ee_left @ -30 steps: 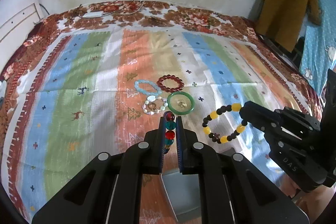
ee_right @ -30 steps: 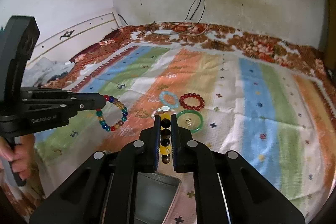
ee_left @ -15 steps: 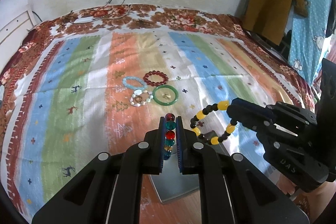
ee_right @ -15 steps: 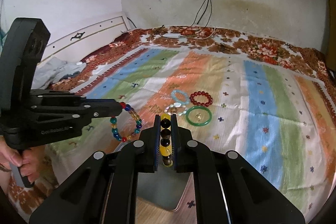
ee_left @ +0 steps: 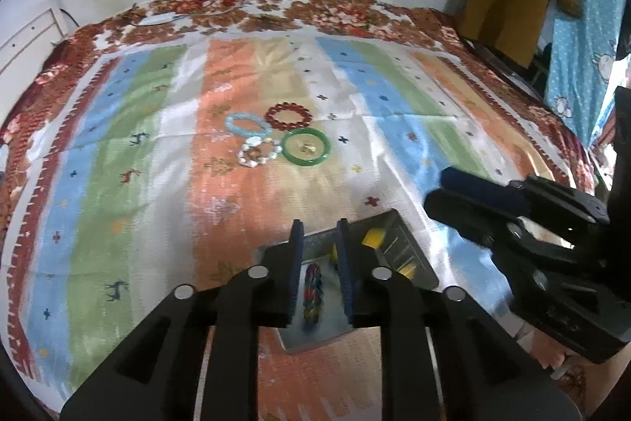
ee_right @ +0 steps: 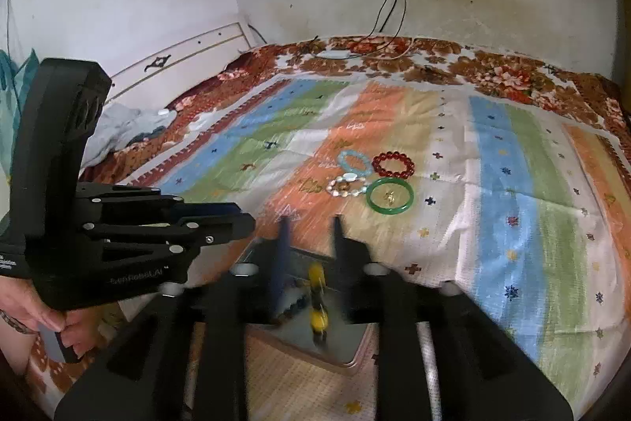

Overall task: Organize jewelry
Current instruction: 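Carry both bracelets over the silver tin and open both tools to drop them, then lift both tools from the tin and move toward the pearl bracelet and jade bangle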

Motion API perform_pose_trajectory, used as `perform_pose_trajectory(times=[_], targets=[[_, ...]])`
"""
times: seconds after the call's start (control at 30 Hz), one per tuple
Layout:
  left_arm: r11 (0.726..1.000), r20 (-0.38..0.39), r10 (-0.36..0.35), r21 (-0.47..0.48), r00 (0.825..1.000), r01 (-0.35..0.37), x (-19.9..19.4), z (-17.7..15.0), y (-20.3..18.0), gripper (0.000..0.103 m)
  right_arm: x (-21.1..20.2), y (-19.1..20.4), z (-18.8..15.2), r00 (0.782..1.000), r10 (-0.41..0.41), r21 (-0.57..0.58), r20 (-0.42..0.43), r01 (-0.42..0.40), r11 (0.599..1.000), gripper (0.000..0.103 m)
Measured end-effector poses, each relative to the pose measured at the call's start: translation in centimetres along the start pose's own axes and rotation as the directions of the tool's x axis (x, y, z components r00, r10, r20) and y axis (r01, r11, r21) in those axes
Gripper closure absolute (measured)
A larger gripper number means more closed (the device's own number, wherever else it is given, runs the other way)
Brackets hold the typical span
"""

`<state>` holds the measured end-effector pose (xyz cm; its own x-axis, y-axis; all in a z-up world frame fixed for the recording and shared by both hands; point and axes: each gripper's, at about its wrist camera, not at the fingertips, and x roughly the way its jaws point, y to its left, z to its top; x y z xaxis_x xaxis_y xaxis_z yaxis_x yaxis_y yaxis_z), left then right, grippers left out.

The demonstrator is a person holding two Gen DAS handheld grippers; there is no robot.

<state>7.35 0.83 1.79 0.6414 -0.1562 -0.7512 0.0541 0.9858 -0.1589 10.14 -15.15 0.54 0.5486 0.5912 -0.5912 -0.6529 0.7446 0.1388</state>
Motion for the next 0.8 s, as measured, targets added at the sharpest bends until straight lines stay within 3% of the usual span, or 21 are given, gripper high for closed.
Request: perform_pose_trajectory(times=[0.17, 0.33, 0.6, 0.8], targets=[[0.999, -0.002, 0.018, -0.036, 1.0, -0.018, 0.2, 0.3, 1.2, 0.078, 0.4, -0.9, -0.1, 1.0, -0.02, 0.025, -0.013, 0.02, 0.999, 0.062], [0.998, -0.011, 0.036, -0.048, 0.999, -0.036, 0.8, 0.6, 2.2, 0.064, 1.0, -1.7, -0.1, 0.999, -0.042, 0.045, -0.024, 0.043, 0.998, 0.055], [0.996, -0.034, 0.046, -0.081, 0.998, -0.049, 2.2, 1.5, 3.7, 0.049, 2.5, -2.9, 0.1, 0.996, -0.068, 0.063, -0.05, 0.071, 0.996, 0.051], [0.994, -0.05, 0.057, -0.089, 0.997, -0.062, 3.6, 2.6, 4.6, 0.044, 3.8, -3.9, 0.6, 0.994, -0.08, 0.075, -0.068, 0.085, 0.994, 0.048]])
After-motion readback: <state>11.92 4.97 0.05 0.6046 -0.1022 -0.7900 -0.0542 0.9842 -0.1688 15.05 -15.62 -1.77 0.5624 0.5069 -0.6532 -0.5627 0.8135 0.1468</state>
